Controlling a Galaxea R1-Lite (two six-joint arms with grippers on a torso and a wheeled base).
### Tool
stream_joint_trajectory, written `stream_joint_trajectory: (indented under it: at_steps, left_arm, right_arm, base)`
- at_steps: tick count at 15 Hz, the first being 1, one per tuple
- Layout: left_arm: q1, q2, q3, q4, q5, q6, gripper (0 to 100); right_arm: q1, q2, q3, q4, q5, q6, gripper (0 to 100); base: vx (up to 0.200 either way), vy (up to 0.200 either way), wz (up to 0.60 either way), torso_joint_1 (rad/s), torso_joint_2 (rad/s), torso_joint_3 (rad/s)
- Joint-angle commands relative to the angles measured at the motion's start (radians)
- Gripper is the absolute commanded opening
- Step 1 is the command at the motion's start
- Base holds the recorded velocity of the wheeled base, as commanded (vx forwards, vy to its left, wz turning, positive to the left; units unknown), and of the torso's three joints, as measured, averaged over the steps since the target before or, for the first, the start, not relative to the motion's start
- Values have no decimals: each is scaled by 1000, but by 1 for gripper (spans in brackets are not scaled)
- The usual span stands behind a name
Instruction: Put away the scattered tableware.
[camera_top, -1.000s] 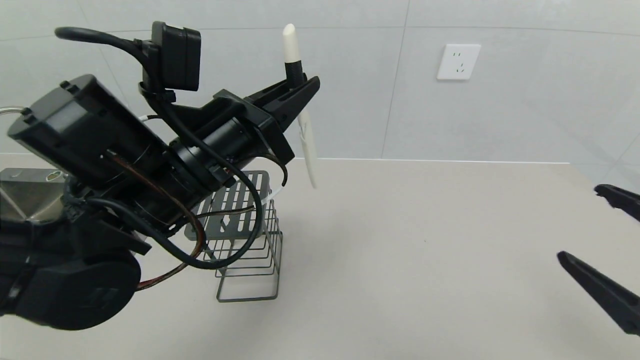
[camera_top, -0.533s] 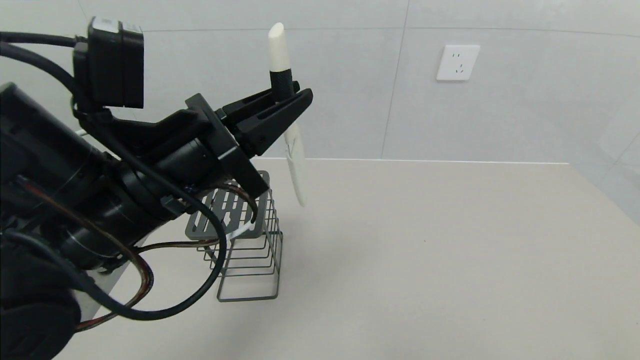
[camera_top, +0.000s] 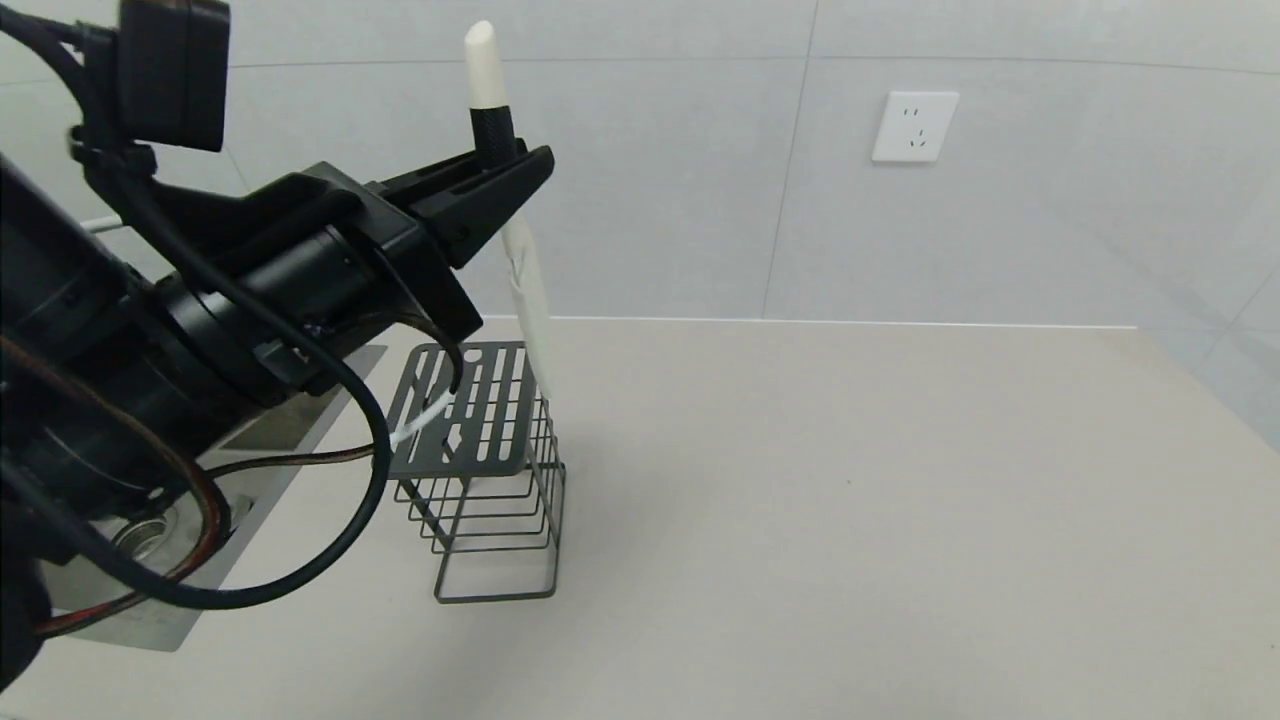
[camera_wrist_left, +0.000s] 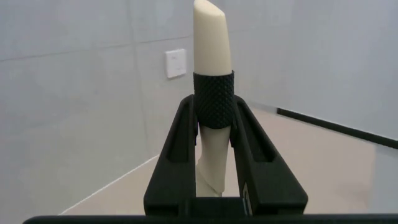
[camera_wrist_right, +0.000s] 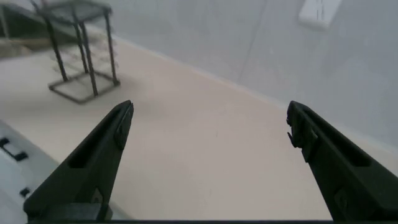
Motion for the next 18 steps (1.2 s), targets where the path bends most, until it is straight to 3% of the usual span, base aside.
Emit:
stream_joint_trajectory:
  at_steps: [1, 5, 7, 9, 10, 15, 18]
  left_arm:
    - [-5, -16, -6, 19, 60, 0, 0]
    - [4, -21, -11, 28, 170, 0, 0]
    - [4, -22, -11, 28, 195, 0, 0]
    - [7, -13, -6, 31, 232, 14, 0]
    - [5, -4, -5, 39, 287, 32, 0]
    - [22, 105, -12, 25, 289, 40, 0]
    - [67, 139, -17, 18, 249, 85, 0]
  right_arm:
    - [-8, -40, -1, 43, -126, 88, 100]
    - [-8, -41, 0, 42, -131, 109, 100]
    - [-8, -40, 0, 42, -131, 111, 100]
    - [-8, -41, 0, 40, -131, 111, 100]
    - [-8, -41, 0, 40, -131, 111, 100]
    - [-8, -40, 0, 42, -131, 114, 100]
    - [-8, -40, 0, 42, -131, 114, 100]
  base:
    - [0, 0, 0, 0, 0, 0]
    - [0, 0, 0, 0, 0, 0]
    - [0, 0, 0, 0, 0, 0]
    - [0, 0, 0, 0, 0, 0]
    - [0, 0, 0, 0, 0, 0]
    - [0, 0, 0, 0, 0, 0]
    - [0, 0, 0, 0, 0, 0]
